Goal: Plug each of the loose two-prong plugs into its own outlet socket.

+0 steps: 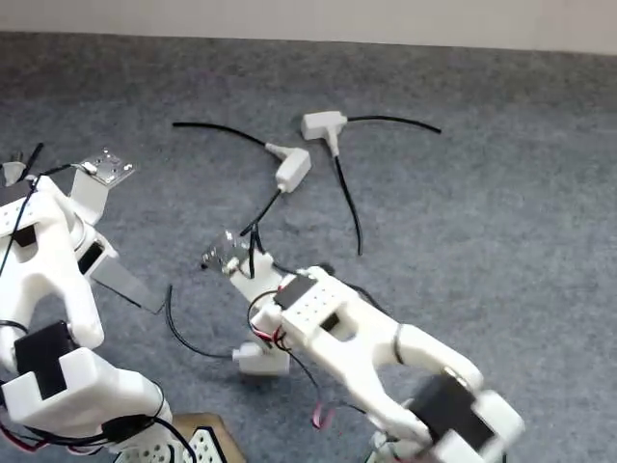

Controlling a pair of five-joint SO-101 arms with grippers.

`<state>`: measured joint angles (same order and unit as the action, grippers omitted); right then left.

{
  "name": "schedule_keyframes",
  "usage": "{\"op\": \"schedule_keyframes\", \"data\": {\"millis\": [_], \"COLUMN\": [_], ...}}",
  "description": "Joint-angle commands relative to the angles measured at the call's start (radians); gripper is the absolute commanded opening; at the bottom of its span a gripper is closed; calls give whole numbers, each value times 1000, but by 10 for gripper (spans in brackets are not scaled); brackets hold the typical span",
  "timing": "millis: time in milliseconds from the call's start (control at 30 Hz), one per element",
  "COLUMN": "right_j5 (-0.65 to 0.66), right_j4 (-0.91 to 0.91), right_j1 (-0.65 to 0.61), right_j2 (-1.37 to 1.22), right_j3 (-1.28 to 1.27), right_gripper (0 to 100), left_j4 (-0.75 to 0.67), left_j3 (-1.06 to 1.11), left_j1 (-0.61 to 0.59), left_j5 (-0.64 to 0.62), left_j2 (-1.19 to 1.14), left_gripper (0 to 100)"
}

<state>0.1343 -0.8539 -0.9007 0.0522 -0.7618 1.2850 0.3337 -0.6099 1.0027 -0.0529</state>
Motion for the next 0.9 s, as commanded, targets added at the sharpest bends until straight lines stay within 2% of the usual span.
{"op": "schedule_keyframes", "data": {"millis": [0, 200, 300, 400, 533, 700, 867], "right_j5": [-6, -12, -29, -74, -38, -17, 110], "right_j4": [-65, -194, -300, -369, -387, -513, -604], "right_j1": [5, 22, 15, -44, -36, -5, -142], "right_j2": [-93, -133, -18, 150, 318, 326, 338], "right_j3": [71, 202, 225, 179, 128, 176, 213], "right_gripper": [493, 493, 493, 493, 493, 493, 493], "left_j4": [-8, -8, -12, -8, -8, -12, -11], "left_j3": [-16, -15, -19, -38, -53, -48, -48], "left_j1": [-10, -30, -58, -88, -99, -96, -85], "left_j5": [9, 9, 29, 75, 74, 74, 74], "left_j2": [50, 50, 50, 50, 41, 39, 39], "left_gripper": [675, 675, 675, 675, 675, 675, 675]}}
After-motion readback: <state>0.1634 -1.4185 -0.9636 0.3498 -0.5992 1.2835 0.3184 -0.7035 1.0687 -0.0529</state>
